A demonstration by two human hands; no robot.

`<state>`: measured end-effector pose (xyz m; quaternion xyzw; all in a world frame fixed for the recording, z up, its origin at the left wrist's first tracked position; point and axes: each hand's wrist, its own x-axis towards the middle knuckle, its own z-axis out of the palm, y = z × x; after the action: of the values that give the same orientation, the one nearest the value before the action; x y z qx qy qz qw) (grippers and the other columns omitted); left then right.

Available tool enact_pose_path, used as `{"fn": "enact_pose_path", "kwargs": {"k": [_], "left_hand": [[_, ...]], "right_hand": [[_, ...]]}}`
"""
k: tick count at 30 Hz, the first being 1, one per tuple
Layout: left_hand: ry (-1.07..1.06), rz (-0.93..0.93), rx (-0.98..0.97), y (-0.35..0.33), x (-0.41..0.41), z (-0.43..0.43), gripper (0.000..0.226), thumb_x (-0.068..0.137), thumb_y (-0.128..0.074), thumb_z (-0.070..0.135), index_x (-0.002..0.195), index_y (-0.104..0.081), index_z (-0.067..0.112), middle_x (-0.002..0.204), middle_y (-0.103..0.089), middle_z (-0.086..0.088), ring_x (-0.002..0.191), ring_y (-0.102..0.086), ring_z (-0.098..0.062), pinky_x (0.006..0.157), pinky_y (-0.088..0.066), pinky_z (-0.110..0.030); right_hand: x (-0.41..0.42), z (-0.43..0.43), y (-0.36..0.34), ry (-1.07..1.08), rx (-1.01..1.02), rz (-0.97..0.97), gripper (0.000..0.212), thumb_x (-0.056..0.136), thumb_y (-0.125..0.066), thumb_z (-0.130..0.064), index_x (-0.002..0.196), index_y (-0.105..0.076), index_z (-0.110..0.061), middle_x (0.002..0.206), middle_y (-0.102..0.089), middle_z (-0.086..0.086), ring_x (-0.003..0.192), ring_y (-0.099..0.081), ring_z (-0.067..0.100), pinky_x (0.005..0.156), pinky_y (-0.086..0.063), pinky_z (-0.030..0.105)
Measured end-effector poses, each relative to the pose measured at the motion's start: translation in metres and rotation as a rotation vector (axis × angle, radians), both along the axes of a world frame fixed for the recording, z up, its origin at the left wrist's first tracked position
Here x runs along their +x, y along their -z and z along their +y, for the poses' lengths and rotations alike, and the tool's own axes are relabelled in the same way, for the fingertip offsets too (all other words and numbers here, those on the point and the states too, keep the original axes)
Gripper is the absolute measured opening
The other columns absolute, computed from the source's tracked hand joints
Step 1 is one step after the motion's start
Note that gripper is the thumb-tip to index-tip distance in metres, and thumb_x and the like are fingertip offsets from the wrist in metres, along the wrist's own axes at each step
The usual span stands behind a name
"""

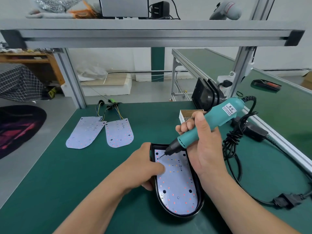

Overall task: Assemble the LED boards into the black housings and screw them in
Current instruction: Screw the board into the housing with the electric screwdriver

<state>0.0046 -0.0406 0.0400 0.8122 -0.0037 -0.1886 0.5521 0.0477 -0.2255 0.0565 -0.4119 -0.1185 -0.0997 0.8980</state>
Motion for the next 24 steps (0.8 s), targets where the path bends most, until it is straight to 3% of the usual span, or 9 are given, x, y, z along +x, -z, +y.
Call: {"fn": "enact_pose_path", "kwargs": {"k": [6,11,20,24], "left_hand": [[-0.006,-0.015,0.010,-0.001,-0.001,-0.003,0.045,0.077,-0.069,0.021,0.118,-0.052,0.029,0.100,-0.077,-0.005,0.077,-0.075,-0.020,0.059,-0.058,-0.032],[-0.007,-0.025,0.022,-0.001,0.000,-0.005,0.042,0.080,-0.068,0.019,0.117,-0.051,0.027,0.101,-0.075,-0.009,0.072,-0.071,-0.018,0.056,-0.056,-0.030],[-0.029,-0.036,0.036,0.001,0.000,-0.005,0.037,0.083,-0.069,0.016,0.115,-0.052,0.025,0.096,-0.068,-0.002,0.068,-0.069,-0.015,0.054,-0.055,-0.028],[-0.026,-0.027,0.044,0.001,0.000,-0.006,0.036,0.084,-0.069,0.015,0.114,-0.053,0.024,0.097,-0.068,-0.003,0.073,-0.069,-0.018,0.055,-0.055,-0.029]], "right_hand": [[-0.003,0.001,-0.005,-0.033,-0.087,-0.058,0.016,0.100,-0.068,-0.026,0.096,-0.057,-0.015,0.075,-0.048,0.004,0.069,-0.054,0.021,0.084,-0.057,0.040],[-0.010,0.006,-0.010,-0.175,-0.225,-0.225,0.050,0.085,-0.085,-0.048,0.109,-0.058,-0.013,0.077,-0.054,0.003,0.072,-0.055,0.022,0.088,-0.054,0.042],[-0.011,0.012,-0.015,-0.254,-0.298,-0.255,0.040,0.082,-0.087,-0.049,0.095,-0.061,-0.021,0.073,-0.054,0.001,0.065,-0.051,0.023,0.089,-0.051,0.043],[-0.010,0.010,-0.015,-0.275,-0.317,-0.239,0.029,0.086,-0.086,-0.033,0.090,-0.060,-0.020,0.072,-0.051,0.003,0.065,-0.049,0.025,0.088,-0.051,0.048]]}}
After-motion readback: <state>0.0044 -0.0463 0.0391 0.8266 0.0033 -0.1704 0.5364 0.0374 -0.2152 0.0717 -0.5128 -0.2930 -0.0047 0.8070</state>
